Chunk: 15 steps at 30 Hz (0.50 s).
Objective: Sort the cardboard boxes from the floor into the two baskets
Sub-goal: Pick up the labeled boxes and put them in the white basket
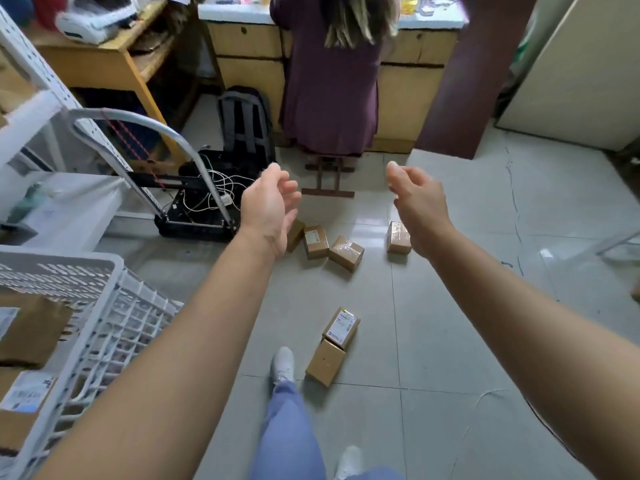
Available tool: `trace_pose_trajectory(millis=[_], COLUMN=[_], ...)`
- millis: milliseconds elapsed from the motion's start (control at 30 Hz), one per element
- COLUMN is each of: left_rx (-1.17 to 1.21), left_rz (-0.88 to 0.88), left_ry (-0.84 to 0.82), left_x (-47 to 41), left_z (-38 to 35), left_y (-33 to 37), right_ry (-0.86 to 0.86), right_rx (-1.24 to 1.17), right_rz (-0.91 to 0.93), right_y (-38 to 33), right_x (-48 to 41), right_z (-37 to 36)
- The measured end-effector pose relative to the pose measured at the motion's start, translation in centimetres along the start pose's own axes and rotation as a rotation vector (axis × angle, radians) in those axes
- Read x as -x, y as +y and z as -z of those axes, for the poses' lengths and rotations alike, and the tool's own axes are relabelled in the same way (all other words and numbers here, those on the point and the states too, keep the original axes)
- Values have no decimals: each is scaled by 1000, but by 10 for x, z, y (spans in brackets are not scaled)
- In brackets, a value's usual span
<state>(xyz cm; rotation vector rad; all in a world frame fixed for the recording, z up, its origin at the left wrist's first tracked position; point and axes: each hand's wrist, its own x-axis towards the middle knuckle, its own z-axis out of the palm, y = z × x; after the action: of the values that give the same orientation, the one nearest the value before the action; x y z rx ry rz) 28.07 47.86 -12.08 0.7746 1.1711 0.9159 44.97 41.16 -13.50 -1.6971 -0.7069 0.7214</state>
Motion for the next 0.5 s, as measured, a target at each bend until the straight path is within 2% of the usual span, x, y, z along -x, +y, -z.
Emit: trace_pose_trajectory(millis=[133, 333, 500], left_rx=[7, -36, -109], left_rz=[9, 16, 12], left_ry=[-28, -178, -195], left_x=[-53, -145, -224], left_z=[-21, -67, -90], left_y=[16, 50, 80], right_ry=[72, 171, 211], right_rx=[10, 15, -28], right_rz=[-7, -5, -72], right_y=[0, -20, -23], right_x=[-49, -143, -205], right_z=[-3, -30, -54])
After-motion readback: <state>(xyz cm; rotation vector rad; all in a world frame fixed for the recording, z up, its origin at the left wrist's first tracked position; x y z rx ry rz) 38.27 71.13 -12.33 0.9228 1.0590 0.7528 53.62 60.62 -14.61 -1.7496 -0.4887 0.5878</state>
